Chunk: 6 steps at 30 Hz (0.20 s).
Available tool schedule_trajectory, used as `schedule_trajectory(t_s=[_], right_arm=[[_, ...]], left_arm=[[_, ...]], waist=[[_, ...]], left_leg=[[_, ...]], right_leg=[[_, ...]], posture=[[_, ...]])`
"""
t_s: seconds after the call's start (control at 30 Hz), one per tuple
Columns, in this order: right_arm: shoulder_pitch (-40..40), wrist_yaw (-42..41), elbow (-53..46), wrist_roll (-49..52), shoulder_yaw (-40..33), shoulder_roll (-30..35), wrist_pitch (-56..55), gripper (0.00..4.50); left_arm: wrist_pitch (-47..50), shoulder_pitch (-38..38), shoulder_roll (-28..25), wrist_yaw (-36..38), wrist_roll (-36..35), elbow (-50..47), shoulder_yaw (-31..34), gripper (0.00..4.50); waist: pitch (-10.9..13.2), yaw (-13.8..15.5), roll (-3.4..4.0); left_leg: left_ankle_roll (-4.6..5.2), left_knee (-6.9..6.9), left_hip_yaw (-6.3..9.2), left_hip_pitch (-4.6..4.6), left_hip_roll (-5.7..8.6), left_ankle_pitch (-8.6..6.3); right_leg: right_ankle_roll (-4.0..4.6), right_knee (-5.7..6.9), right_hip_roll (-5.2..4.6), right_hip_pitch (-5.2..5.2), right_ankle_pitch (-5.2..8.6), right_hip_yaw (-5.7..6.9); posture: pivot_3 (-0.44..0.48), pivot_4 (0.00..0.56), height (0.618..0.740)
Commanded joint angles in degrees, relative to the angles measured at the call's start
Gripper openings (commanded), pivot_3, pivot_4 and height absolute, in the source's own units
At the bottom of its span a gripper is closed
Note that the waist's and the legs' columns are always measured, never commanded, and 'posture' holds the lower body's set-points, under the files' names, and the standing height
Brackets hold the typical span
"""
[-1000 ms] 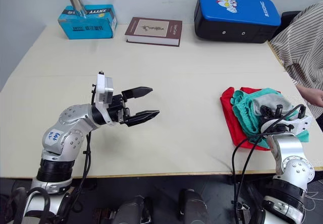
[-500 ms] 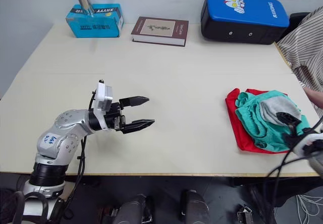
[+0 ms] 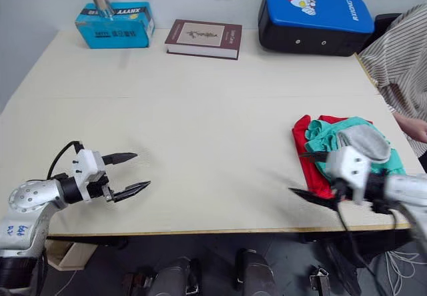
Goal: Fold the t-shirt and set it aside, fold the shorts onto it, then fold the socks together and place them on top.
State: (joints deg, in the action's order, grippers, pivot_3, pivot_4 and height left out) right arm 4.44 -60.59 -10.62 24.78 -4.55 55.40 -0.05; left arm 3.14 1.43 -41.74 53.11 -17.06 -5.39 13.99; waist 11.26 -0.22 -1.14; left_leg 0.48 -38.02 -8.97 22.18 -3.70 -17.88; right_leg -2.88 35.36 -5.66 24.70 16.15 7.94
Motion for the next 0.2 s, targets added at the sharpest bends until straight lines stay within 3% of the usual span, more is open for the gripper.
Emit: schedule_trajectory(t_s=[0.03,0.2], right_arm=[[8.04,-4.18,10.29,-8.16,9.01,-9.02,-13.64,4.48],[16.42,-7.92,24.03,-12.33,13.57,-16.62,-23.55,4.48]], left_arm=[[-4.91,-4.91,-0.53,-2.0,2.89,-2.19,2.76,4.5],[-5.15,-8.95,-0.12,-4.25,2.75,-5.46,4.55,4.5]], waist=[[0.02,0.07,0.02],[0.07,0.45,0.1]], left_leg=[[0.0,0.0,-0.02,0.01,0.01,0.0],[0.11,-0.18,-0.15,0.03,0.11,0.02]], right_leg=[[0.02,0.02,0.0,0.01,0.0,0.0],[0.06,0.18,-0.18,0.06,0.02,-0.02]], posture=[[0.0,0.15,0.74],[0.0,0.15,0.74]])
